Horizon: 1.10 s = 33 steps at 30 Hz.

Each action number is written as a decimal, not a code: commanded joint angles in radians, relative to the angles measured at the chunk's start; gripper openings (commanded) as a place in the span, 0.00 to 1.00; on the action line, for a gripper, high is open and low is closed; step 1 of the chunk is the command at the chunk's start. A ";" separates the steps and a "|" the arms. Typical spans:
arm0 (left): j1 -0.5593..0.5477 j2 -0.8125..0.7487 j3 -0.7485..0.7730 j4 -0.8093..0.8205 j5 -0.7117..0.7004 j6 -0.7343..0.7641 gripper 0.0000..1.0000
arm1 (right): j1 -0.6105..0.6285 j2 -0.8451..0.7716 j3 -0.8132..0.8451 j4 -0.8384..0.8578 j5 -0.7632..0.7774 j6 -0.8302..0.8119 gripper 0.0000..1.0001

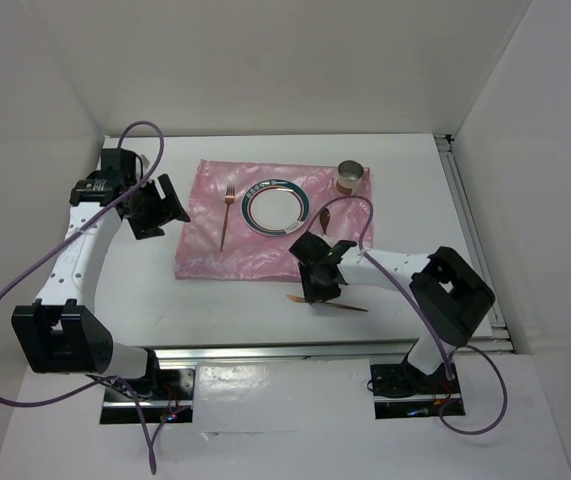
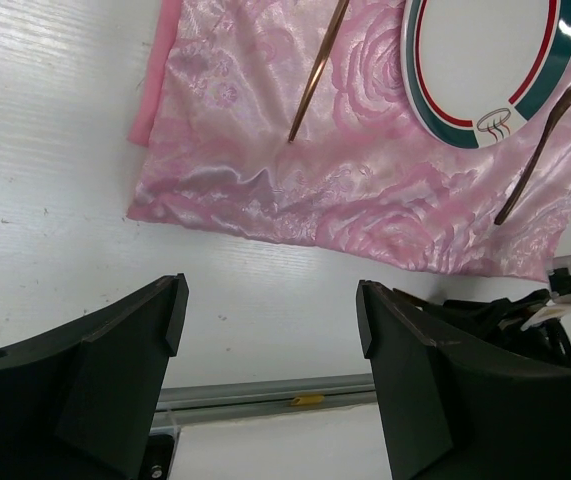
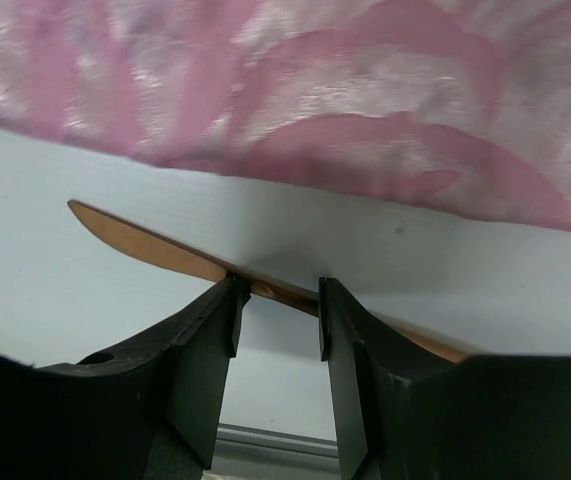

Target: Set the dinner table for one person

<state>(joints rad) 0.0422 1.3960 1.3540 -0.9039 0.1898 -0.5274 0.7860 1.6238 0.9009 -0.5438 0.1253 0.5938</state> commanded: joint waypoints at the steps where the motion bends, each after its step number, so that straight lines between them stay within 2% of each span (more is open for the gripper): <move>1: -0.004 -0.032 -0.001 0.020 0.013 -0.002 0.86 | 0.071 0.103 -0.001 -0.097 0.005 0.006 0.47; 4: -0.004 -0.041 -0.010 0.020 0.013 -0.002 0.86 | 0.116 0.149 0.039 -0.108 0.014 -0.003 0.44; 5: -0.004 -0.042 -0.010 0.020 0.013 -0.002 0.86 | 0.127 0.165 0.056 -0.108 0.005 -0.018 0.37; 14: -0.004 -0.051 -0.010 0.011 0.003 -0.002 0.86 | 0.216 0.287 0.216 -0.054 -0.052 -0.149 0.02; 17: -0.004 -0.051 -0.010 0.011 0.003 -0.011 0.86 | 0.239 0.346 0.289 -0.025 -0.075 -0.195 0.00; 23: -0.004 -0.060 -0.010 0.000 -0.016 -0.011 0.86 | 0.248 0.468 0.441 0.012 -0.128 -0.288 0.00; 27: -0.004 -0.060 -0.001 -0.009 -0.027 -0.011 0.86 | 0.248 0.492 0.571 -0.002 -0.154 -0.322 0.01; 31: -0.004 -0.060 0.017 -0.018 -0.027 -0.011 0.86 | 0.239 0.472 0.601 -0.027 -0.212 -0.359 0.15; 32: -0.004 -0.060 0.017 -0.018 -0.027 -0.011 0.86 | 0.239 0.455 0.586 -0.015 -0.226 -0.371 0.27; 33: -0.004 -0.060 0.017 -0.018 -0.027 -0.011 0.86 | 0.239 0.421 0.570 -0.015 -0.227 -0.371 0.33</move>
<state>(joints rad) 0.0422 1.3685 1.3499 -0.9165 0.1715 -0.5297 1.0183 2.0708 1.4910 -0.5831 -0.0574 0.2638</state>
